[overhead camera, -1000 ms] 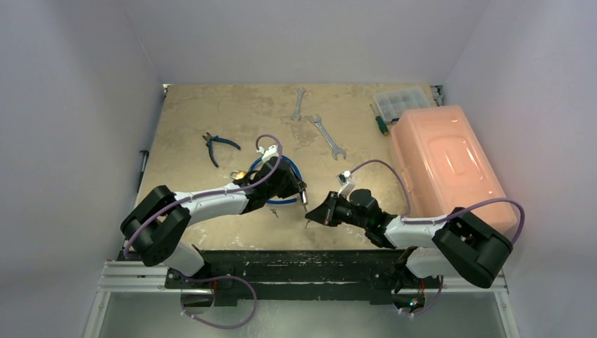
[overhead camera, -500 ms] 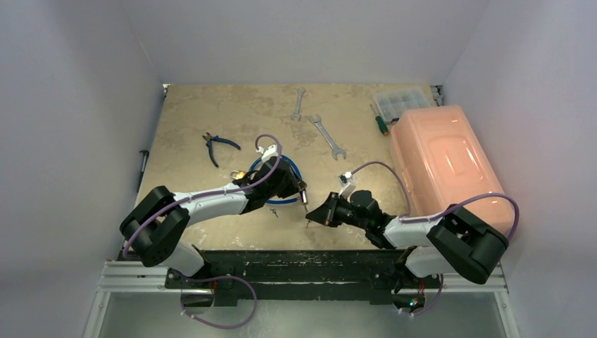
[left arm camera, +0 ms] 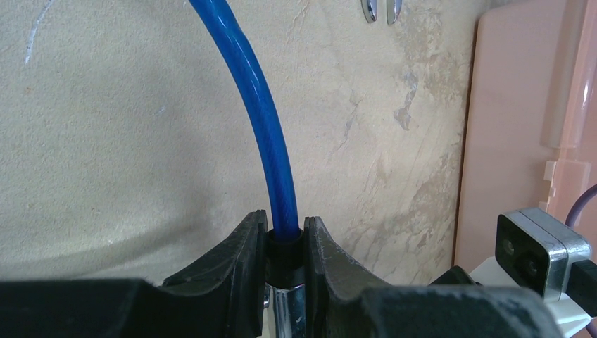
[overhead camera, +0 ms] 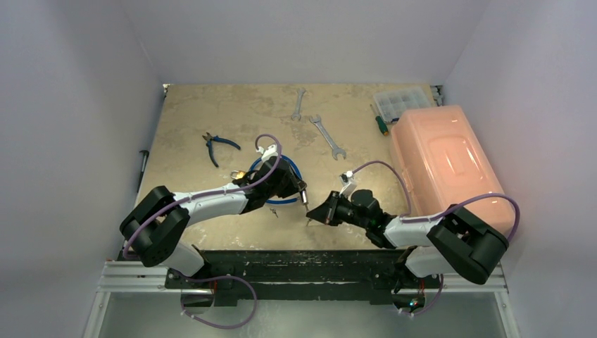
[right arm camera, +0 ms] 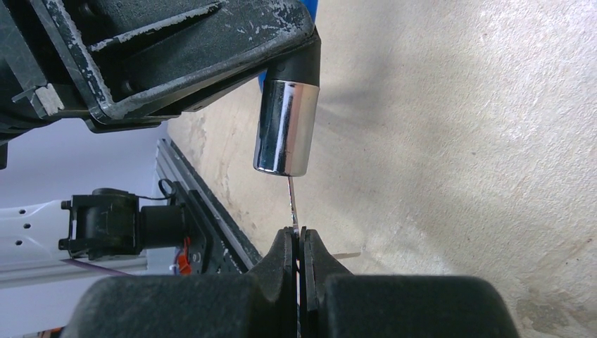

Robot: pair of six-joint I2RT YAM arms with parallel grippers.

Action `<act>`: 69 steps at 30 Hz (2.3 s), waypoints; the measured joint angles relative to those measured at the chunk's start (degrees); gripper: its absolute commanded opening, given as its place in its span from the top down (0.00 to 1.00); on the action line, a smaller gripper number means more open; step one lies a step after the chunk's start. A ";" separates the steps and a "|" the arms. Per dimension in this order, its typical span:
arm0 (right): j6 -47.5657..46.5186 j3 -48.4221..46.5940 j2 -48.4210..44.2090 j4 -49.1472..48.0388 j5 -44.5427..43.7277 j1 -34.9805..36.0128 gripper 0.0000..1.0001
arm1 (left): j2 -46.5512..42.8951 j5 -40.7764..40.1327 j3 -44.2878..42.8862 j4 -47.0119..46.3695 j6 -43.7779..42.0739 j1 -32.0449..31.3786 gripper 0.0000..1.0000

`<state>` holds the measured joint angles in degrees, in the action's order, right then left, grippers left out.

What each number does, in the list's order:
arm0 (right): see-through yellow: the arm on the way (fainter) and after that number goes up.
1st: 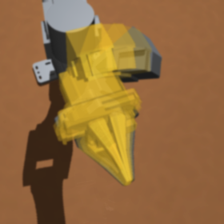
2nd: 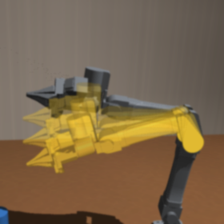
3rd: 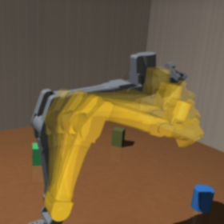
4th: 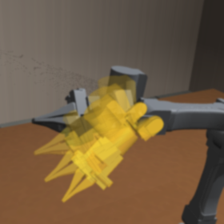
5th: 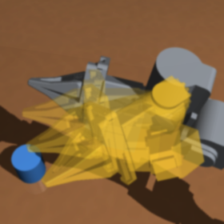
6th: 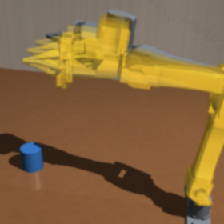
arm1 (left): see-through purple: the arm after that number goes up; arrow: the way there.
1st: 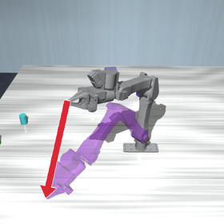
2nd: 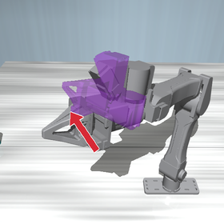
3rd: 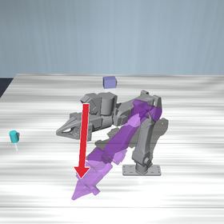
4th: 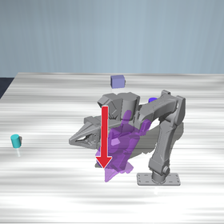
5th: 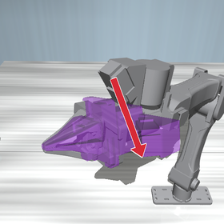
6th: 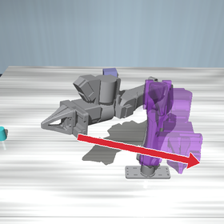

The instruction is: Unlock with the key

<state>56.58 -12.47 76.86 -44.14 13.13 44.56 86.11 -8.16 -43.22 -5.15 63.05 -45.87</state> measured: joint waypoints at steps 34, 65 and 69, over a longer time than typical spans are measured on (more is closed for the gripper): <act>0.24 -0.46 0.79 0.39 -0.02 -0.63 1.00 | 0.00 0.52 0.61 -1.05 0.52 0.11 1.00; 1.27 -3.61 -0.63 7.85 -0.37 -0.63 1.00 | 0.00 0.48 0.87 -1.40 0.92 0.13 1.00; 1.25 -3.91 -1.29 8.94 -0.42 -0.66 1.00 | 0.00 0.50 0.94 -1.64 0.92 0.13 1.00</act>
<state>57.82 -16.38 75.57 -35.20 12.71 43.90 86.11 -7.66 -42.28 -6.79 63.96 -45.74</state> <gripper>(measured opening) 0.029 0.227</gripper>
